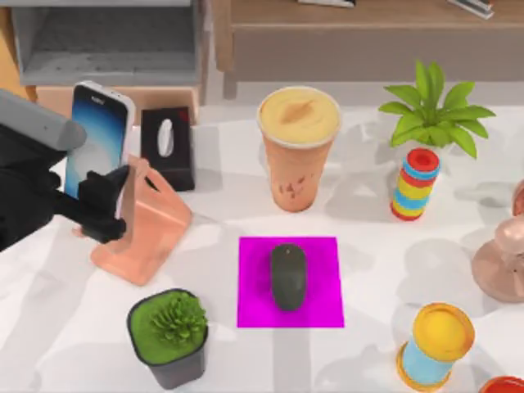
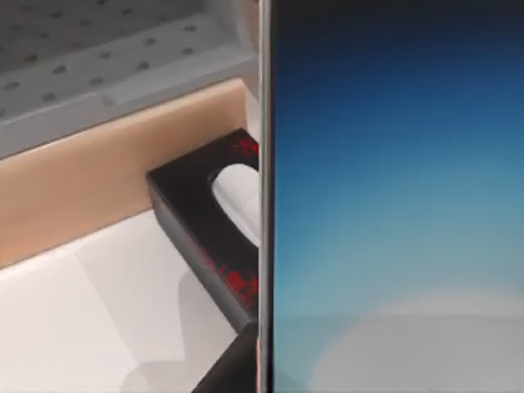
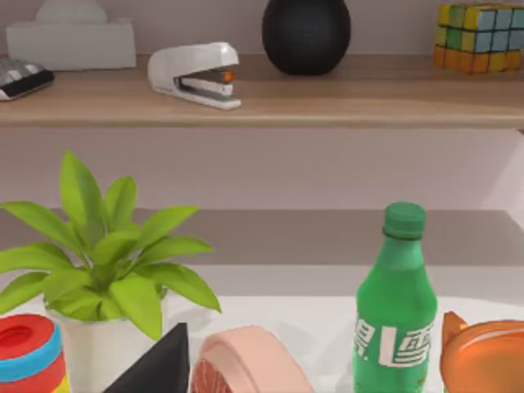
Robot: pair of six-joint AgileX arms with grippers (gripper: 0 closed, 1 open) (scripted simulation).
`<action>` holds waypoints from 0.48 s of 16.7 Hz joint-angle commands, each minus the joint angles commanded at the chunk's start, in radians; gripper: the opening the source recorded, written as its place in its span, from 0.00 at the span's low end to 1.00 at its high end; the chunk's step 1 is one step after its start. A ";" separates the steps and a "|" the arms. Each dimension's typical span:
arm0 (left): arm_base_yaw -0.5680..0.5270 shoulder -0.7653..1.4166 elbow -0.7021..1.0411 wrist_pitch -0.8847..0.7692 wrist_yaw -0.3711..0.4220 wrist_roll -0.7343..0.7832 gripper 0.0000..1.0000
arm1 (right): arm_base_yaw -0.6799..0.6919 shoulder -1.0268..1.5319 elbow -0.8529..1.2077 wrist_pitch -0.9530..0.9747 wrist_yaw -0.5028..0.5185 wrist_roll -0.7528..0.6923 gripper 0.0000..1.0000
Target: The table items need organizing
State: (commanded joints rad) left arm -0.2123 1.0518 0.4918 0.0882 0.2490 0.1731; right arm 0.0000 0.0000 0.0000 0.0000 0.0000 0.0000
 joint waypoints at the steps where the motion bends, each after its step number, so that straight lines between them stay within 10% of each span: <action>1: -0.005 0.026 0.000 0.024 -0.007 -0.011 0.00 | 0.000 0.000 0.000 0.000 0.000 0.000 1.00; 8: -0.013 0.079 0.005 0.069 -0.018 -0.035 0.00 | 0.000 0.000 0.000 0.000 0.000 0.000 1.00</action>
State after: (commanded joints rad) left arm -0.2257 1.1305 0.4970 0.1572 0.2312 0.1386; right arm 0.0000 0.0000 0.0000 0.0000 0.0000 0.0000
